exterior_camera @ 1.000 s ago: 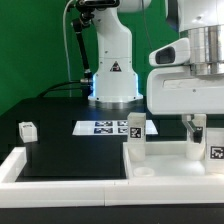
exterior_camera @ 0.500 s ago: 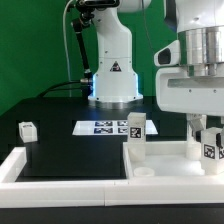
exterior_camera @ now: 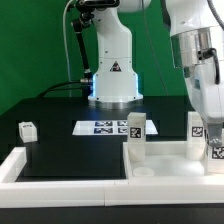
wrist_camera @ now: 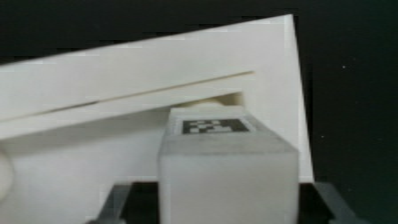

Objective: Assemble square table

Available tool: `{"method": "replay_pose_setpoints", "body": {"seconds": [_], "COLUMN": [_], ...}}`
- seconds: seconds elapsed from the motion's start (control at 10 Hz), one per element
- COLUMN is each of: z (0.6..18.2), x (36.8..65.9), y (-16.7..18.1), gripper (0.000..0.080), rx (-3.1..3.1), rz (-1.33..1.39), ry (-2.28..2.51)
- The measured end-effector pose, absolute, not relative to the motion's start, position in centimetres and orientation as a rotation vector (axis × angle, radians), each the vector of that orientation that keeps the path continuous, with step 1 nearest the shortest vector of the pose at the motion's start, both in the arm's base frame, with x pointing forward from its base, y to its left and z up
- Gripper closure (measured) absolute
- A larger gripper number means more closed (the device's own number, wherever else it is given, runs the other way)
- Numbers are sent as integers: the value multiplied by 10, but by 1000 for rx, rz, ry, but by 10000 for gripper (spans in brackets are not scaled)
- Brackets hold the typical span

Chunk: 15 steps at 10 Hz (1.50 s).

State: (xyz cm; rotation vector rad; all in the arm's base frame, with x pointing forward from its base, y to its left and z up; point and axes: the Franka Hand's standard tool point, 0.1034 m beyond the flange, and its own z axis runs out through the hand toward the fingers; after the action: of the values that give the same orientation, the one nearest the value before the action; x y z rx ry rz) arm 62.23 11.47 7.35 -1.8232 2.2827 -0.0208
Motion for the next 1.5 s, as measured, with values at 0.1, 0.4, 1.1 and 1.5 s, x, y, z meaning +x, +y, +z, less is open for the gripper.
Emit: {"method": "replay_pose_setpoints", "body": {"seconds": [0.1, 0.4, 1.1, 1.5], "z": [74, 74, 74, 75], "x": [622, 622, 624, 628], "y": [115, 116, 123, 123], "gripper": [507, 351, 151, 151], "rx": [-1725, -1856, -2537, -2921], "rz": [-8, -28, -183, -247], "ry": [2358, 2270, 1519, 805]}}
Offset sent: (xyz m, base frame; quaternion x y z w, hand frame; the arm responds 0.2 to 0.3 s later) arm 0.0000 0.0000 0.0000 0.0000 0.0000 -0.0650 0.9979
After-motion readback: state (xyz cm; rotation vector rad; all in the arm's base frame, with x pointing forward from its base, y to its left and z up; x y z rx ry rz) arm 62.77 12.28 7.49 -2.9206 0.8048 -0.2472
